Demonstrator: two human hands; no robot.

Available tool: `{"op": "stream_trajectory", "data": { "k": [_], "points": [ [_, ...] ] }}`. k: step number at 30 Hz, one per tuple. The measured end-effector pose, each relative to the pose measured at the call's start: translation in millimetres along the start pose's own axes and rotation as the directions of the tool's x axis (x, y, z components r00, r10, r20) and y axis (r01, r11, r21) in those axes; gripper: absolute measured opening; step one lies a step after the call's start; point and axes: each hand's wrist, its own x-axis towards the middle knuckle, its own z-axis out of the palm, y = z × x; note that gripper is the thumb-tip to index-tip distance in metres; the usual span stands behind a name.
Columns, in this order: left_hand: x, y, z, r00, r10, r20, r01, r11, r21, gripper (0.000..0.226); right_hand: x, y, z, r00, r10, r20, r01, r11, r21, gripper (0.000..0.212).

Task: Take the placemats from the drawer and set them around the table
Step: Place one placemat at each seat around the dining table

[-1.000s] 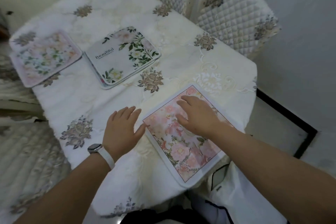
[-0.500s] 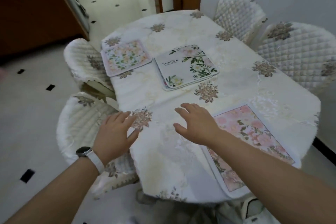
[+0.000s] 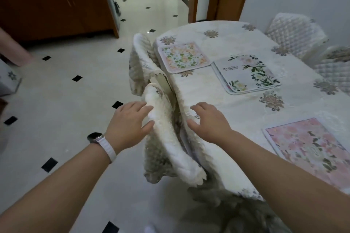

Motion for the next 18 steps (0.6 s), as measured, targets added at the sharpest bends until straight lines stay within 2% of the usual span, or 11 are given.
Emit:
{"op": "stream_trajectory", "data": {
  "k": [8,18],
  "points": [
    [-25,-100,-11,0.999,-0.031,-0.018,0.03,0.998,-0.062,0.06,31,-92,22,0.999,-0.001,0.037,0.004,0.997,-0.076,0.056],
    [23,-165,-2,0.999,-0.019,-0.034,0.015,0.995,-0.1,0.059,110,-113,42,0.999,0.047,0.02,-0.046,0.996,-0.07,0.05]
  ]
}}
